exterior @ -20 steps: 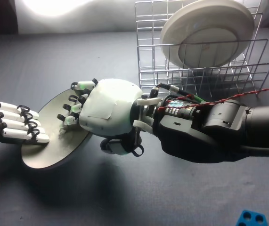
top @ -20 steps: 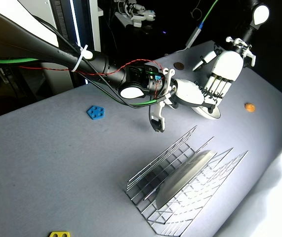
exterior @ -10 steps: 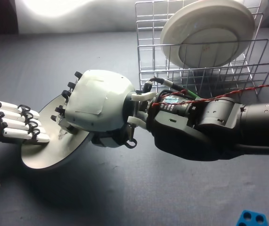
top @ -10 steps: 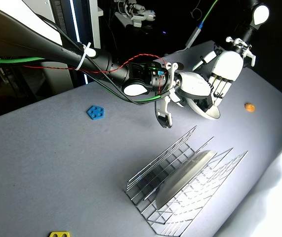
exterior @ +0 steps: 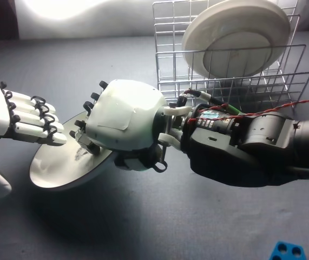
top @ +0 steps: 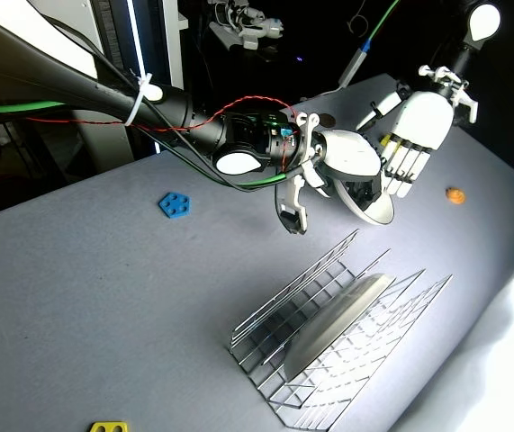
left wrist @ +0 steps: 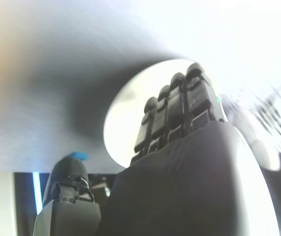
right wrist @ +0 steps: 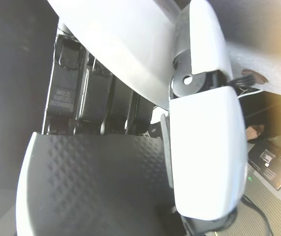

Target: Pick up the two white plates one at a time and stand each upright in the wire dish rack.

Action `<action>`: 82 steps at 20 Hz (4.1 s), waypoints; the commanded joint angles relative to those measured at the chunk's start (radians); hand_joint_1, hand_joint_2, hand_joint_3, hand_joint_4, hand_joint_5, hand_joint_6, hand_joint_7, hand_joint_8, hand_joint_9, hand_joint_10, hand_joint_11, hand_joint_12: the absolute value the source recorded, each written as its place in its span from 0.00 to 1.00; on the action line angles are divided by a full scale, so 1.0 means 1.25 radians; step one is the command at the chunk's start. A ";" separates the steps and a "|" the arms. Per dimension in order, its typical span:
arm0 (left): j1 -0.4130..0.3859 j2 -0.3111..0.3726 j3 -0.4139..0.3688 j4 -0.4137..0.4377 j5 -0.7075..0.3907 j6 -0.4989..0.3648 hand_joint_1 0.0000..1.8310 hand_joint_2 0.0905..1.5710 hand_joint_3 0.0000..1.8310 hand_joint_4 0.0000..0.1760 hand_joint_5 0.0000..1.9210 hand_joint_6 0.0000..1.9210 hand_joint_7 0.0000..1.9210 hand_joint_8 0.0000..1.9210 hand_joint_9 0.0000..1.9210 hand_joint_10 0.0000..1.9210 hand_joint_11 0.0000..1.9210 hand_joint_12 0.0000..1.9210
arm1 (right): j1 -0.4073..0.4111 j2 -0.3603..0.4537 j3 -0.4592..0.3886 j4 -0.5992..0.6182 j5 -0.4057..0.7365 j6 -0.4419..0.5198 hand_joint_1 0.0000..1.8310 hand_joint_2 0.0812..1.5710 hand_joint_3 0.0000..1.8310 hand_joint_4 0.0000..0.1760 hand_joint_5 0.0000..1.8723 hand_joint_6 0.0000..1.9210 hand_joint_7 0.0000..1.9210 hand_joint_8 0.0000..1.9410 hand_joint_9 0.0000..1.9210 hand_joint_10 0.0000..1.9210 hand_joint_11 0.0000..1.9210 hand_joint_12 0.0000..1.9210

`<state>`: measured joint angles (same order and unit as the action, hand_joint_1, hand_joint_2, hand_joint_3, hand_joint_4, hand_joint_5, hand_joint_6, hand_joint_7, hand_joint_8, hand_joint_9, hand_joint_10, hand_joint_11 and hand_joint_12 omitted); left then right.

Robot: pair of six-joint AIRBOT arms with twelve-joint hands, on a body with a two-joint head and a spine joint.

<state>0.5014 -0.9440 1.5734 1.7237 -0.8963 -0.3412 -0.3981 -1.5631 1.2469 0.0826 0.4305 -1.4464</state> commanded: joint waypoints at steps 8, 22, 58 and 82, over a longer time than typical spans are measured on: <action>-0.081 0.031 -0.021 -0.018 -0.031 -0.017 0.00 0.70 0.00 0.00 0.00 0.00 0.00 0.00 0.00 0.00 0.00 0.00 | 0.014 0.085 -0.099 0.038 0.047 -0.008 0.68 0.64 0.00 0.15 0.60 0.40 0.63 0.30 0.67 0.04 0.49 0.39; -0.112 0.044 -0.038 -0.006 -0.039 -0.032 0.00 0.70 0.00 0.00 0.00 0.00 0.00 0.00 0.00 0.00 0.00 0.00 | 0.132 0.378 -0.379 0.316 -0.047 -0.015 0.69 0.64 0.00 0.13 0.61 0.39 0.66 0.25 0.69 0.00 0.51 0.37; -0.112 0.049 -0.040 0.005 -0.040 -0.035 0.00 0.70 0.00 0.00 0.00 0.00 0.00 0.00 0.00 0.00 0.00 0.00 | 0.326 0.511 -0.296 0.775 -0.149 0.124 0.69 0.64 0.00 0.14 0.61 0.39 0.65 0.26 0.68 0.03 0.50 0.38; -0.111 0.048 -0.037 0.005 -0.041 -0.035 0.00 0.70 0.00 0.00 0.00 0.00 0.00 0.00 0.00 0.00 0.00 0.00 | 0.294 0.507 -0.198 0.775 -0.148 0.146 0.69 0.64 0.00 0.14 0.61 0.39 0.65 0.26 0.68 0.02 0.51 0.35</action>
<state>0.3729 -0.8936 1.5238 1.7905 -0.9363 -0.3840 -0.0441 -0.9333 0.9989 1.0542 0.1806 -1.2816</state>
